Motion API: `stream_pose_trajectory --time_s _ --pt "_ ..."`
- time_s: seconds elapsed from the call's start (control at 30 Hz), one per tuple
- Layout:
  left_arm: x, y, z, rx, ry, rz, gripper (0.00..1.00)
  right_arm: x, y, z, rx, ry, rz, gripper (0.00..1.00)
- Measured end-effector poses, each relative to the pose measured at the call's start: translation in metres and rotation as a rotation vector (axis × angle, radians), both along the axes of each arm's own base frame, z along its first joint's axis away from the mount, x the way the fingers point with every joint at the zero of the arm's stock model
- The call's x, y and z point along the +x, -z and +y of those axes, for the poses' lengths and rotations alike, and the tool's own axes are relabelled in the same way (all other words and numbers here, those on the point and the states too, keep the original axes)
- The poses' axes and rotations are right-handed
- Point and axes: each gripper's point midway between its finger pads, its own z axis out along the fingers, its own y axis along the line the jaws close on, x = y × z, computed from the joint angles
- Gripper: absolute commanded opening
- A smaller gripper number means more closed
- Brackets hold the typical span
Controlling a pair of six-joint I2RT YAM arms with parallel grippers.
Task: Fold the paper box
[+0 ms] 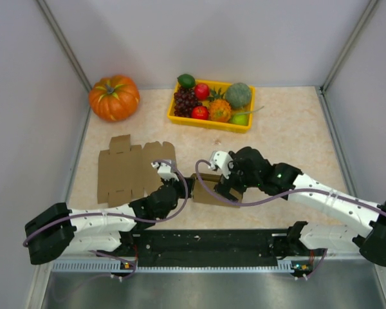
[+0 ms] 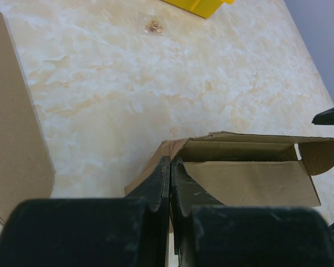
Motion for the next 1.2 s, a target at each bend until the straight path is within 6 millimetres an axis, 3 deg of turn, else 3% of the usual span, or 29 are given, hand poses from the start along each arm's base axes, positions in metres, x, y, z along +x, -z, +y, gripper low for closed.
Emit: stream_pose_trajectory --time_s 0.17,0.37,0.57,0.8,1.2 --pt "0.0 0.0 0.0 0.012 0.002 0.003 0.0 -0.005 0.012 0.02 -0.056 -0.133 -0.01 0.99" --pt "-0.001 0.0 -0.001 0.013 0.006 0.005 0.0 -0.012 0.04 0.04 -0.122 -0.191 -0.022 0.95" --pt "-0.004 -0.001 0.001 0.018 0.015 0.014 0.0 -0.003 0.059 0.037 -0.186 -0.131 -0.101 0.84" --pt "-0.008 -0.004 0.001 0.024 0.033 0.036 0.0 0.008 0.064 0.036 -0.225 -0.067 -0.157 0.7" --pt "-0.012 -0.005 -0.002 0.005 0.048 0.075 0.0 0.011 0.066 0.037 -0.21 -0.015 -0.157 0.68"
